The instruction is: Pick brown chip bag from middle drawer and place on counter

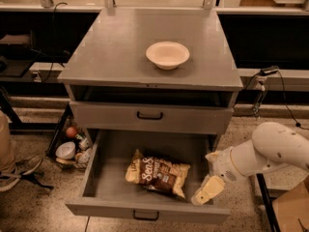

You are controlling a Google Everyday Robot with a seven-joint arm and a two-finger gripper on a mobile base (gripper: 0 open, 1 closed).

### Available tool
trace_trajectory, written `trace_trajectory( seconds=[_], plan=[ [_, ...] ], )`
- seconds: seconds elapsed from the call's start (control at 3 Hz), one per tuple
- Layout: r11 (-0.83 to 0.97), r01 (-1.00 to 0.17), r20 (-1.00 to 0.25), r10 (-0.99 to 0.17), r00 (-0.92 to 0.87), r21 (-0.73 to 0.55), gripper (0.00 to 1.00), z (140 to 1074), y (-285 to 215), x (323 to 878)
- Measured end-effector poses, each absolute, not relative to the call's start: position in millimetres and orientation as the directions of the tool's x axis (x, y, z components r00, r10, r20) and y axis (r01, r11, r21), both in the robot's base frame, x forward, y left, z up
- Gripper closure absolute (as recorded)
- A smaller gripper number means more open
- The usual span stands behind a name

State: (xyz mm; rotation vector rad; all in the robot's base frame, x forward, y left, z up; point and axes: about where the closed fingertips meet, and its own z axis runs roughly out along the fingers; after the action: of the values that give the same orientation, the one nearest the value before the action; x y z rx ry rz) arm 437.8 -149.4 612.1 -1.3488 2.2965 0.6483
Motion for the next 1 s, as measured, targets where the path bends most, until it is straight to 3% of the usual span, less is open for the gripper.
trace_trajectory(
  seconds=[1.0],
  plan=[
    [0.482,-0.865,-0.589,-0.663,-0.463,0.137,0.00,594.7,-148.6,464.2]
  ],
)
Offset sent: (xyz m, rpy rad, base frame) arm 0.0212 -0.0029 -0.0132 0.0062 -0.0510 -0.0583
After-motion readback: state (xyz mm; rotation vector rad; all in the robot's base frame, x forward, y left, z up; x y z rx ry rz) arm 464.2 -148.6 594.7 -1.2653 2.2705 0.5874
